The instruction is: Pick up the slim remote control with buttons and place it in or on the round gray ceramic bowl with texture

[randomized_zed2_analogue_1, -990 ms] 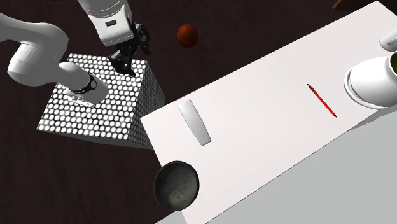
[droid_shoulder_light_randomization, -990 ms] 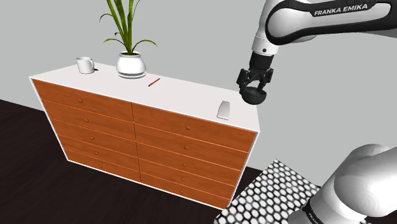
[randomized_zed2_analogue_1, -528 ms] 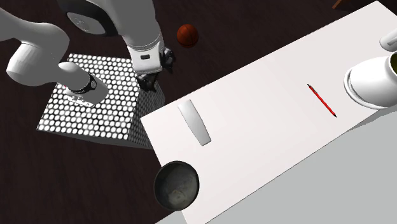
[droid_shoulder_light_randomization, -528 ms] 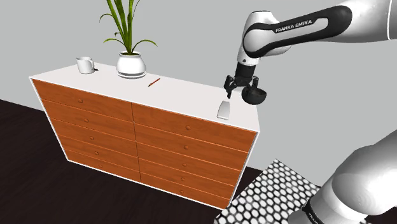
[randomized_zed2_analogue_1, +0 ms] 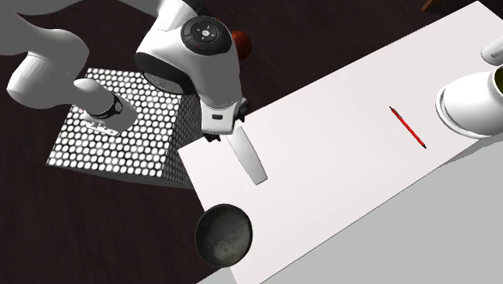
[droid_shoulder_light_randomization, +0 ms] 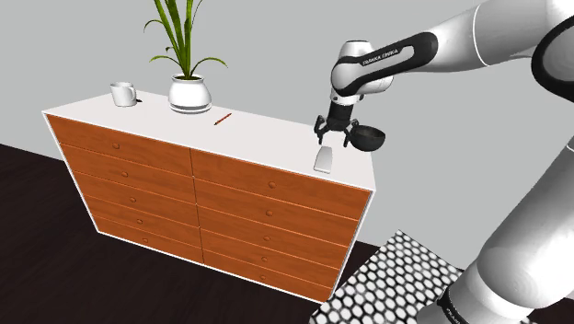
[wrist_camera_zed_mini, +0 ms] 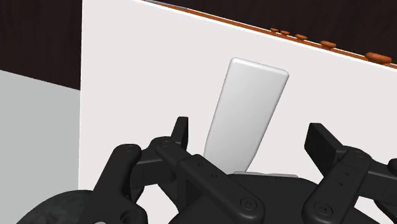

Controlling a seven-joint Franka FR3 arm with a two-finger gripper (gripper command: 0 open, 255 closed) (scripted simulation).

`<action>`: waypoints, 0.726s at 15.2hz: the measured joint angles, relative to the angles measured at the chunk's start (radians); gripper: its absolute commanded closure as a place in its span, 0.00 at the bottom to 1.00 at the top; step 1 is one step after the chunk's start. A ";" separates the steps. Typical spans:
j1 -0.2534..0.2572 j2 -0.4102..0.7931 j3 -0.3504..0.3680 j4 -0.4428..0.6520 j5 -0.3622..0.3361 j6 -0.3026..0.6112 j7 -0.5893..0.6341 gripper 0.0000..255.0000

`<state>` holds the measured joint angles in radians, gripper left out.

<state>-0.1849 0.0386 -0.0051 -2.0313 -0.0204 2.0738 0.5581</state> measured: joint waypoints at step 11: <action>-0.032 0.283 -0.038 0.186 0.035 0.082 0.130 0.00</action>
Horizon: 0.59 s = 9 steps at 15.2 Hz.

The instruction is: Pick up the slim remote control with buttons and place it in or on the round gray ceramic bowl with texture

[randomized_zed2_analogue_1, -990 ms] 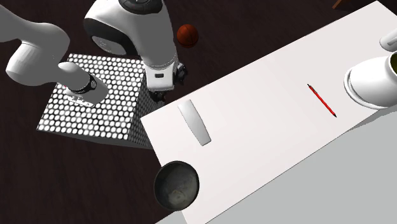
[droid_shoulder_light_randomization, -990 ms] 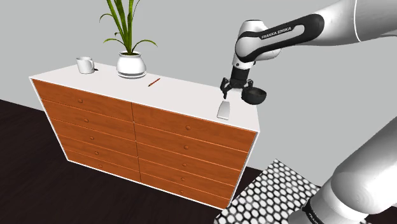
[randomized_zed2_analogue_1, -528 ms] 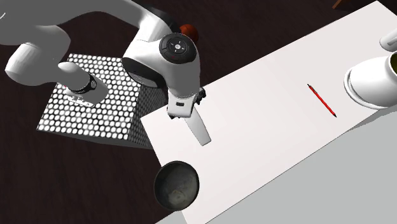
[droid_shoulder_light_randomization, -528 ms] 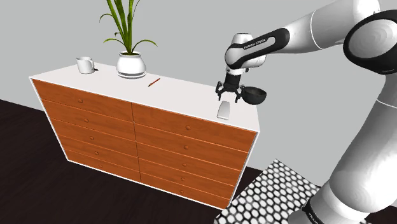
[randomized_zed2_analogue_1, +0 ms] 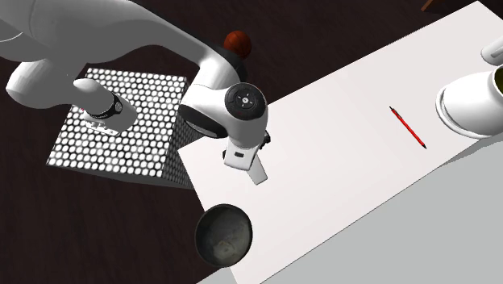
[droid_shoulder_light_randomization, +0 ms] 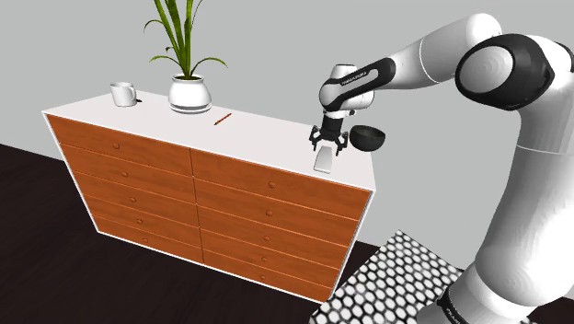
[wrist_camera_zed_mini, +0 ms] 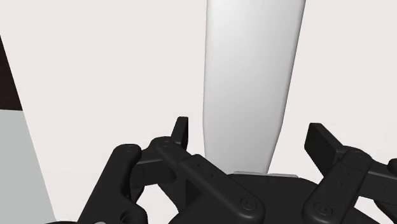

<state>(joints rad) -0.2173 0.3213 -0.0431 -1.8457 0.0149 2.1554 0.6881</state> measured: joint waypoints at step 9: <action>-0.002 0.030 0.000 -0.022 0.002 0.052 -0.002 0.00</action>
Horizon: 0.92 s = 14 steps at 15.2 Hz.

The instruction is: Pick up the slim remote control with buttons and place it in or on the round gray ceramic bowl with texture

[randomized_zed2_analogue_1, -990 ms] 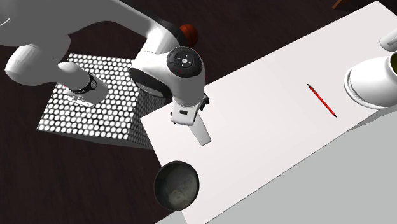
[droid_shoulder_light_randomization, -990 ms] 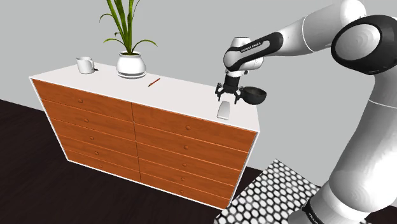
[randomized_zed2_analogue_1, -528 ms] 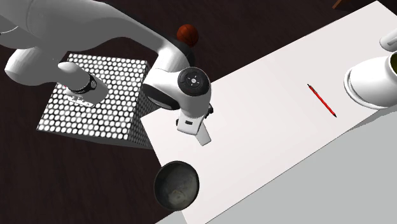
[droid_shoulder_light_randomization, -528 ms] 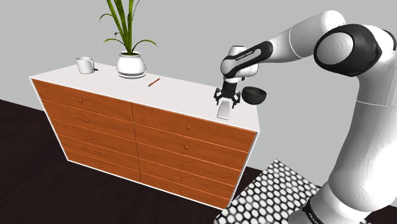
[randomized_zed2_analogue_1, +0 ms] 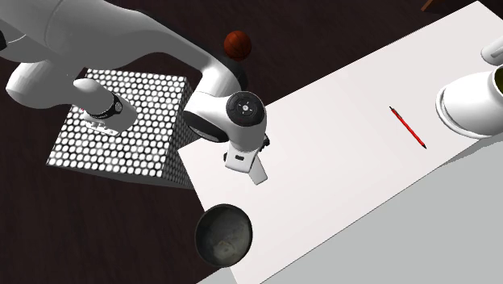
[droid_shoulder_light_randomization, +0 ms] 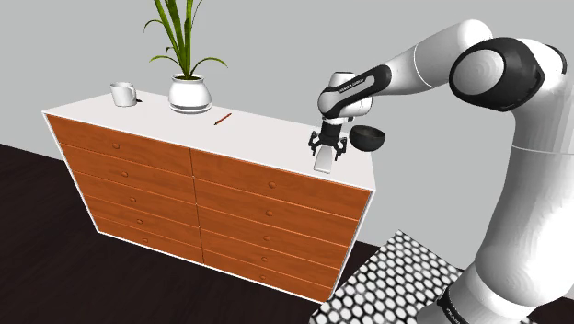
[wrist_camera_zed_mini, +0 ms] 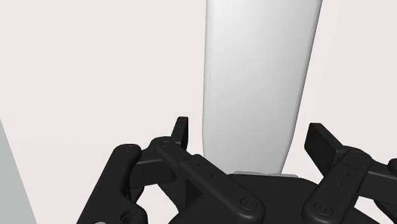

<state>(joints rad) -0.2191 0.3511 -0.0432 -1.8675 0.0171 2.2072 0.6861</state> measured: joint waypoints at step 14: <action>0.000 -0.008 0.000 0.006 0.000 -0.014 0.001 1.00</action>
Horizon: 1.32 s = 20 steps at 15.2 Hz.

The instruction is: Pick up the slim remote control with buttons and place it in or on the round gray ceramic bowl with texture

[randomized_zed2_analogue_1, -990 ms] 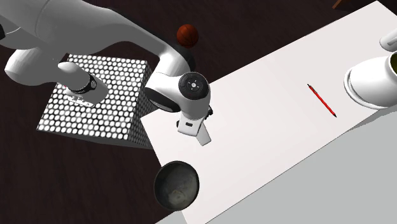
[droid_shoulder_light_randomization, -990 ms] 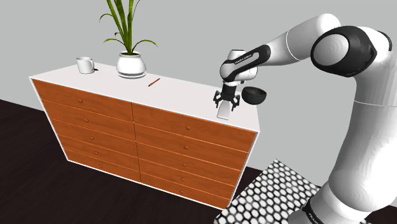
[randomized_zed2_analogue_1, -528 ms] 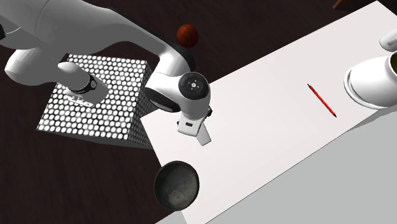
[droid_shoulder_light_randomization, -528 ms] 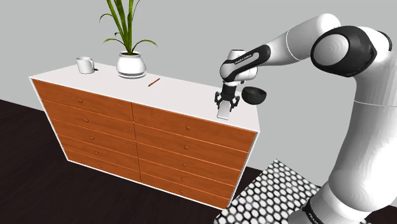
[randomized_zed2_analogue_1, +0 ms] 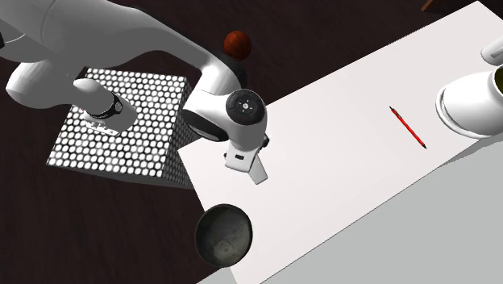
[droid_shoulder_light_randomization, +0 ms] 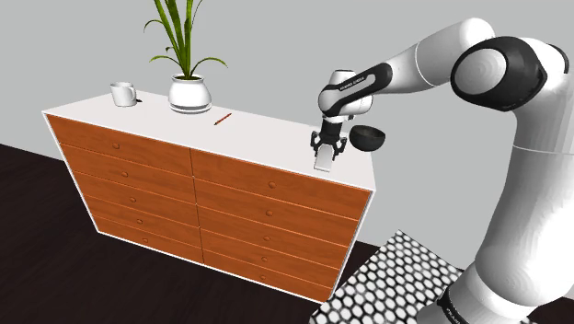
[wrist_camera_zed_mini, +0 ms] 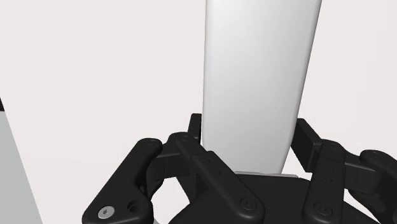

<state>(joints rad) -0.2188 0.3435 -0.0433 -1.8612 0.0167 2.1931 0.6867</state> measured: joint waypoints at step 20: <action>0.000 -0.097 -0.003 0.140 -0.006 -0.236 0.001 1.00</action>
<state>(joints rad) -0.2192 0.2470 -0.0462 -1.7214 0.0110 1.9574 0.6877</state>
